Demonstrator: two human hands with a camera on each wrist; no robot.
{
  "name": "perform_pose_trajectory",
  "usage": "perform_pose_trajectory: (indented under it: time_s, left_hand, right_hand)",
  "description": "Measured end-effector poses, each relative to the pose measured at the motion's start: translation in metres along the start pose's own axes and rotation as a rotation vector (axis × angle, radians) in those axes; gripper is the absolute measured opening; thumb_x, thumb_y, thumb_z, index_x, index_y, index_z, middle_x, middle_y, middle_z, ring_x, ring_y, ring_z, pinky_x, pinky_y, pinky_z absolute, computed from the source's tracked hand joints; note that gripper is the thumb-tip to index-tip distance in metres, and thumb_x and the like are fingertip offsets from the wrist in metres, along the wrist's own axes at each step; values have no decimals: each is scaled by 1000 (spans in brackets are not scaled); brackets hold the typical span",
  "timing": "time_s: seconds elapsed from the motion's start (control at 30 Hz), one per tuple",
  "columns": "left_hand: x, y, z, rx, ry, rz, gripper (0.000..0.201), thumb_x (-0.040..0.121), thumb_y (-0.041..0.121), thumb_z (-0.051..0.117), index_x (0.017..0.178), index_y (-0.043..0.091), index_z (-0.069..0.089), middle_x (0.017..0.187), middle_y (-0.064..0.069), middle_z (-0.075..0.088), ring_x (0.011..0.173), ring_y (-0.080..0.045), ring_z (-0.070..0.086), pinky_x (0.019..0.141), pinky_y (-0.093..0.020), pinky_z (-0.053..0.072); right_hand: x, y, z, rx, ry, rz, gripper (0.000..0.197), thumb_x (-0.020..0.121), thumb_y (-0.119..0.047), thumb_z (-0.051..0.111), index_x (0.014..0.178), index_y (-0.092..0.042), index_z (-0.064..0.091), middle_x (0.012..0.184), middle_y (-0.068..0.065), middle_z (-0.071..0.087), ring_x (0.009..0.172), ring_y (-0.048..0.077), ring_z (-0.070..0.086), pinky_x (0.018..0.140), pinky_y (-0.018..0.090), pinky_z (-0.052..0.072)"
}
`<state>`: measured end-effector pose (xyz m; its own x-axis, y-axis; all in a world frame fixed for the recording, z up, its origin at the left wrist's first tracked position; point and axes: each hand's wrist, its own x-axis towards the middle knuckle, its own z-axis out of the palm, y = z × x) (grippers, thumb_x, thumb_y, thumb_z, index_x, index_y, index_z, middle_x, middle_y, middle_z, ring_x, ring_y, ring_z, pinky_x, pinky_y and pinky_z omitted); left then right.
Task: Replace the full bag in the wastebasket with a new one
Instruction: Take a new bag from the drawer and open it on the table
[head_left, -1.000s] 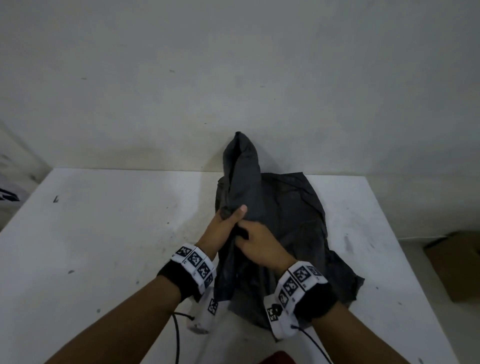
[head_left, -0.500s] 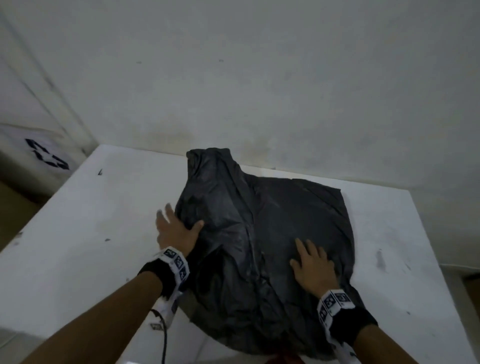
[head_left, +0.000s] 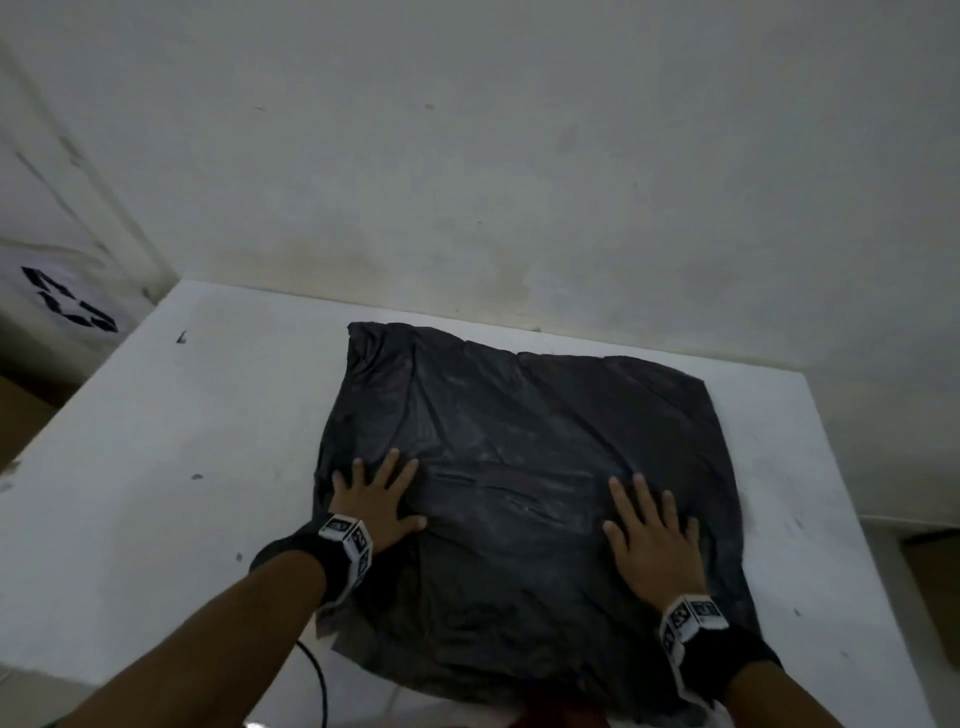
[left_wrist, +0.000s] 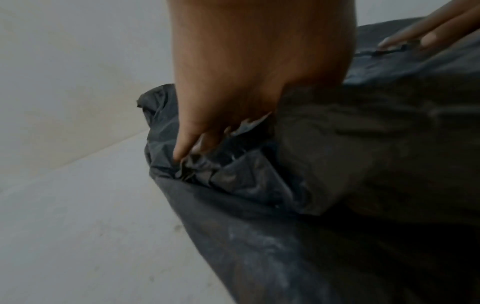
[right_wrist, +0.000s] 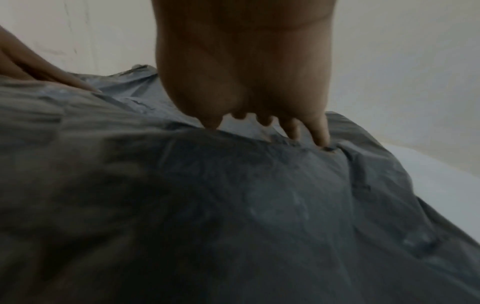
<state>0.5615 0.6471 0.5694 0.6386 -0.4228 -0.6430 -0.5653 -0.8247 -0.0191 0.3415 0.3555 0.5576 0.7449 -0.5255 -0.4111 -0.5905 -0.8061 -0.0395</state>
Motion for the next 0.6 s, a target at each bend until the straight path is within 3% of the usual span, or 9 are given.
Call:
perform_pose_trajectory:
  time_s: [0.1, 0.17, 0.3, 0.4, 0.47, 0.53, 0.6]
  left_hand:
    - [0, -4, -4, -13, -74, -81, 89, 86, 74, 32, 151, 33, -12, 160, 4, -18, 144, -46, -1, 115, -60, 6]
    - [-3, -2, -7, 14, -26, -66, 84, 89, 68, 35, 153, 30, -4, 161, 1, -11, 146, -41, 1, 115, -61, 7]
    - [-9, 20, -10, 3, 230, 207, 69, 93, 58, 36, 151, 24, 21, 161, -1, 9, 148, -27, 4, 115, -55, 6]
    - [-14, 43, -9, -121, 353, 493, 61, 90, 59, 30, 139, 26, 45, 150, 2, 38, 141, -22, 31, 113, -39, 24]
    - [-20, 62, -7, -156, 411, 623, 53, 91, 55, 30, 127, 27, 56, 134, 5, 52, 125, -18, 48, 103, -31, 38]
    - [-26, 82, -5, -170, 376, 685, 43, 95, 51, 37, 125, 28, 57, 128, 7, 54, 118, -15, 51, 97, -30, 42]
    - [-30, 96, -3, -167, 274, 683, 42, 95, 52, 41, 130, 30, 52, 132, 9, 51, 121, -15, 49, 98, -31, 41]
  right_hand:
    - [-4, 5, 3, -52, -68, 19, 60, 99, -57, 17, 151, -43, -9, 163, -9, -10, 150, 30, -2, 117, 59, 8]
    - [-7, 8, 2, -52, -46, 57, 63, 98, -56, 22, 152, -40, -6, 163, -5, -8, 150, 32, -2, 116, 59, 11]
    - [-20, 13, -11, 129, 111, 225, 73, 95, -50, 40, 154, -33, 0, 163, 4, 3, 145, 37, 14, 112, 56, 27]
    - [-31, 28, -13, 287, 112, 390, 87, 93, -53, 43, 152, -28, -16, 159, 15, 14, 131, 40, 41, 100, 49, 40]
    - [-37, 36, -14, 304, 61, 475, 94, 91, -60, 42, 150, -25, -22, 153, 22, 25, 124, 39, 50, 97, 46, 43]
    - [-40, 39, -13, 363, 7, 511, 100, 89, -62, 47, 150, -25, -23, 148, 23, 33, 124, 38, 49, 99, 45, 41]
    - [-41, 37, -15, 417, -35, 507, 100, 91, -55, 51, 151, -21, -22, 147, 21, 37, 126, 37, 48, 101, 42, 39]
